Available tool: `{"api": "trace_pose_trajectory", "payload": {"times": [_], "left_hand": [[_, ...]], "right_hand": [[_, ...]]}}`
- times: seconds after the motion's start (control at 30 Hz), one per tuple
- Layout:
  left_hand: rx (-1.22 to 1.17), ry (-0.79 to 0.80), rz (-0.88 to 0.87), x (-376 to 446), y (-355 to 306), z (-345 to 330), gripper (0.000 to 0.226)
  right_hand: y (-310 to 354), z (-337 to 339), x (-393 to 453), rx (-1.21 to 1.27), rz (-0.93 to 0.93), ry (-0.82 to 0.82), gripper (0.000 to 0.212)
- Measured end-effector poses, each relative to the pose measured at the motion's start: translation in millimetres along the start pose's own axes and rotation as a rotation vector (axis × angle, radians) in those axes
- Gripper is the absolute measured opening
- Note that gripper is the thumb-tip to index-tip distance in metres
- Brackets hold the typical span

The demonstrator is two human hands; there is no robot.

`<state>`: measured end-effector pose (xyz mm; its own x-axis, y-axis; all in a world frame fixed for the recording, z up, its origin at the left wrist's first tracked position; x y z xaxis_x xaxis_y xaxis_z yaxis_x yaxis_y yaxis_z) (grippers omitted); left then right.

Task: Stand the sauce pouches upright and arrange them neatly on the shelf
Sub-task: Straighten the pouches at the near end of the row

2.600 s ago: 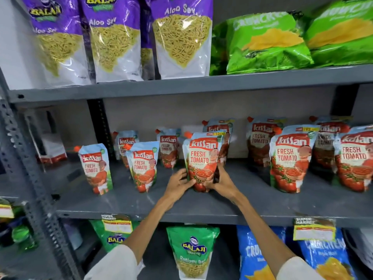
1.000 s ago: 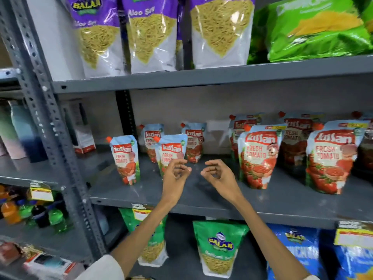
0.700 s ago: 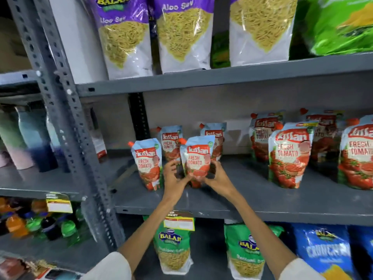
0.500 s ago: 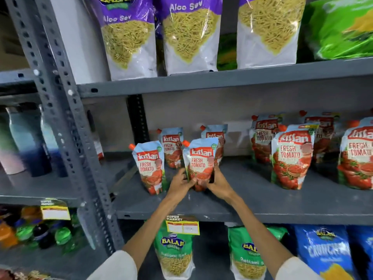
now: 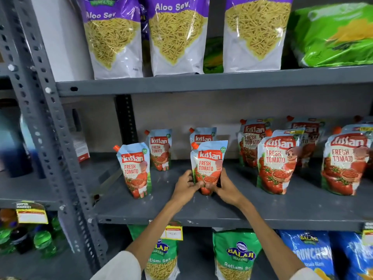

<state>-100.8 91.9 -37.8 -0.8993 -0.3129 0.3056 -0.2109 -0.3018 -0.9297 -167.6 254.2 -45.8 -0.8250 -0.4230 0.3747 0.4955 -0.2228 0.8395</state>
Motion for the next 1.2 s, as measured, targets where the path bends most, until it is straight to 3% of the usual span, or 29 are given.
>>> {"api": "trace_pose_trajectory", "payload": {"times": [0.3,0.47,0.57,0.63,0.77,0.87,1.07,1.2], "left_hand": [[0.011,-0.021,-0.001,2.7,-1.3,-11.0,0.034],[0.015,-0.045,-0.019,-6.6,0.5,-11.5,0.046],[0.004,-0.083,-0.001,-20.2,4.8,-4.0,0.061],[0.000,-0.117,-0.007,-28.7,6.6,4.1,0.060],[-0.073,-0.224,-0.066,-49.0,6.6,24.6,0.037],[-0.114,-0.304,-0.077,-61.2,8.1,56.0,0.025],[-0.001,-0.521,-0.108,-63.4,15.4,144.4,0.023],[0.017,-0.522,-0.062,-47.7,30.4,199.3,0.038]], "right_hand": [[-1.6,9.8,2.0,0.013,-0.028,-0.002,0.062],[3.3,19.4,-12.6,-0.058,-0.087,-0.040,0.092],[3.3,28.4,-30.0,-0.276,-0.078,-0.072,0.060],[8.6,29.0,-39.1,-0.316,-0.046,0.023,0.045],[27.5,6.8,-47.5,-0.175,0.035,0.158,0.037],[40.9,-32.4,-44.6,0.003,0.028,0.170,0.022],[60.4,-109.0,-17.0,0.113,0.008,0.117,0.032],[78.2,-156.6,3.8,0.122,-0.010,0.054,0.040]]}}
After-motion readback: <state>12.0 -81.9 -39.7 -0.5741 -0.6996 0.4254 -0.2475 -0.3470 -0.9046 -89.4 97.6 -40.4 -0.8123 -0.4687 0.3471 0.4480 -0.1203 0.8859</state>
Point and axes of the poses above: each hand's wrist, its own x-axis towards the middle knuckle, its own z-axis out of the back of the hand, y = z × x, the point moved 1 cm from there along x, towards the middle knuckle, and after that the axes turned 6 degrees about -y, right-handed, at the moved point
